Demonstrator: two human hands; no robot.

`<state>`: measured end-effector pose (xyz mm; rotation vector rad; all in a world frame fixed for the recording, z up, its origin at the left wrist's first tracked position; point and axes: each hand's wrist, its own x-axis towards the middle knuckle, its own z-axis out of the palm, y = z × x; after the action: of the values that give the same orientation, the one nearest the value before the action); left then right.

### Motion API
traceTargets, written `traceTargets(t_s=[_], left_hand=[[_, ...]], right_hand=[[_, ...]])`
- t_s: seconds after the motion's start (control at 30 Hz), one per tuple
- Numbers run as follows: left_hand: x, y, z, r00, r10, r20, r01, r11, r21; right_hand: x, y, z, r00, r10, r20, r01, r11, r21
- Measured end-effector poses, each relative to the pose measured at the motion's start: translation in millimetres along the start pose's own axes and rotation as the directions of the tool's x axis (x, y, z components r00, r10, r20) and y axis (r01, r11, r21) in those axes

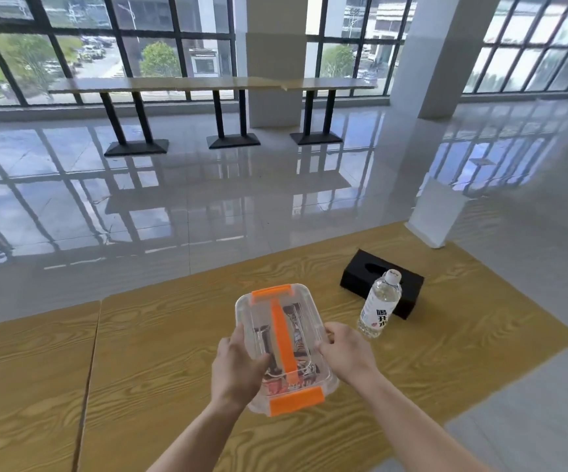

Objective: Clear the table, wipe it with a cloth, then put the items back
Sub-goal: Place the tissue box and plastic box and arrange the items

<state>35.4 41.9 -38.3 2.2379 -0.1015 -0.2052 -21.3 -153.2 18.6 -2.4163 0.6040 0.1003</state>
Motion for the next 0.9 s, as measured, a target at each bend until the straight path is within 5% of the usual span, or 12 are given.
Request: traceTargets(t_s=[0.57, 0.9], left_hand=[[25.8, 42.4, 59.3, 0.986, -0.054, 0.157, 0.074, 0.989, -0.126], [46.2, 36.7, 43.6, 0.983, 0.059, 0.173, -0.063, 0.998, 0.015]], right_hand=[[50.5, 48.1, -11.0, 0.987, 0.150, -0.062, -0.153, 0.987, -0.053], [35.4, 82.2, -13.8, 0.971, 0.213, -0.105, -0.181, 0.950, 0.254]])
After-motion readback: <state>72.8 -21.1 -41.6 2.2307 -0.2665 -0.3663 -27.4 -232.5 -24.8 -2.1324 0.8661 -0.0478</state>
